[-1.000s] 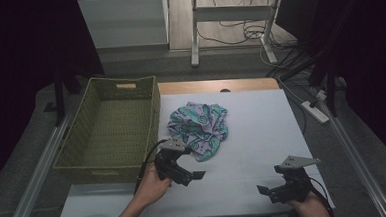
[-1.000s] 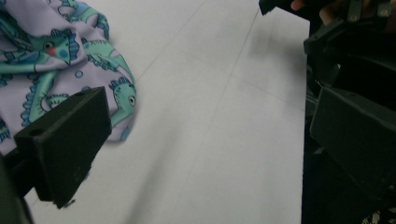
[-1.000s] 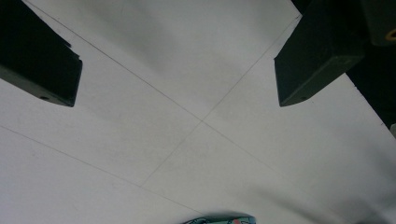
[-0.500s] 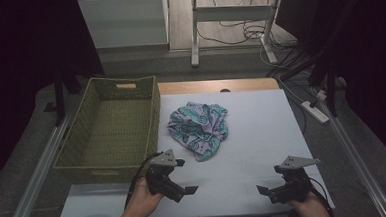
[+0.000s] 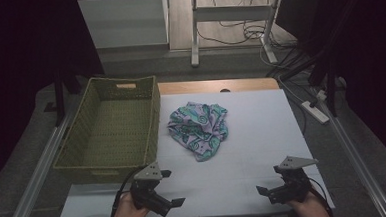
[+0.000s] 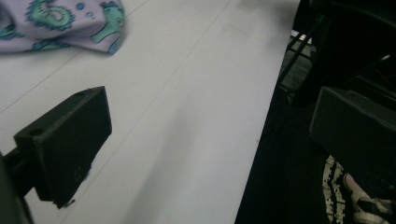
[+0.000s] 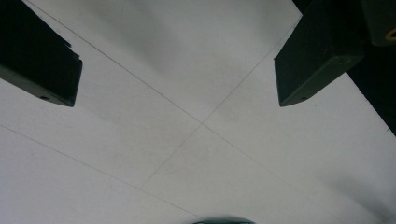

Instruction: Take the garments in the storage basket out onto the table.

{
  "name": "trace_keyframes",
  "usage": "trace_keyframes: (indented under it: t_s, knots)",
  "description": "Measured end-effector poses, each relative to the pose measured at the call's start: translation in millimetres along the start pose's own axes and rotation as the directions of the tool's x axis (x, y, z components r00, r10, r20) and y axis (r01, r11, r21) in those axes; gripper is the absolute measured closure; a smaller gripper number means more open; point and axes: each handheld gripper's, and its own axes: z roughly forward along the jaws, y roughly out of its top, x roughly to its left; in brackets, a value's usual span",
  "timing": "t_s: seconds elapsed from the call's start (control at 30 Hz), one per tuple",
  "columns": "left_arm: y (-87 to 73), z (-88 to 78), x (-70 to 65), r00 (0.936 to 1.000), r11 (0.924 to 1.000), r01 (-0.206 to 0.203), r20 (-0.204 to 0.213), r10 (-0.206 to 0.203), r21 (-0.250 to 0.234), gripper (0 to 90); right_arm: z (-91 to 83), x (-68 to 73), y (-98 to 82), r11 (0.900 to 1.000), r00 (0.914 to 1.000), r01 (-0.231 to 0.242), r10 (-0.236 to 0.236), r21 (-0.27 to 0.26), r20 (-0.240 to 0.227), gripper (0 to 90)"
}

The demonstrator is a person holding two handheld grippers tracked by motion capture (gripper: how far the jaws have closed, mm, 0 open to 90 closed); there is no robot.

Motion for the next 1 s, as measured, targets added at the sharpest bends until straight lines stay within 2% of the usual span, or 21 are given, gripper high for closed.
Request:
trace_keyframes:
  t_s: [0.1,0.2,0.43,0.7,0.87,1.0]
  knots:
    - [-7.6,-8.2,0.0,0.9996,0.9998,0.019,-0.02,-0.019,-0.004,0.0,0.0,0.3,0.1,1.0,1.0,0.004,-0.004,0.004,0.003,0.7]
    - [-17.0,-18.1,1.0,0.9975,0.9991,0.041,-0.058,-0.042,-0.01,0.0,0.4,0.5,0.1,1.0,1.0,0.003,-0.003,0.002,0.003,0.7]
    - [-33.6,-39.0,5.6,0.9864,0.9956,0.089,-0.136,-0.092,-0.03,0.0,0.7,0.8,0.2,1.0,1.0,0.005,-0.005,0.006,0.005,0.8]
    - [-54.4,-59.0,14.6,0.9668,0.9869,0.154,-0.199,-0.161,-0.047,0.0,0.6,1.0,0.2,1.0,1.0,0.006,-0.006,0.006,0.007,0.8]
    - [-64.3,-69.5,18.1,0.9547,0.9835,0.175,-0.236,-0.181,-0.048,0.0,0.5,1.2,0.1,1.0,0.9999,0.007,-0.007,0.005,0.009,0.7]
    - [-71.9,-78.1,21.9,0.9426,0.98,0.192,-0.268,-0.199,-0.052,0.0,0.5,1.2,0.2,1.0,0.9999,0.007,-0.007,0.005,0.011,0.8]
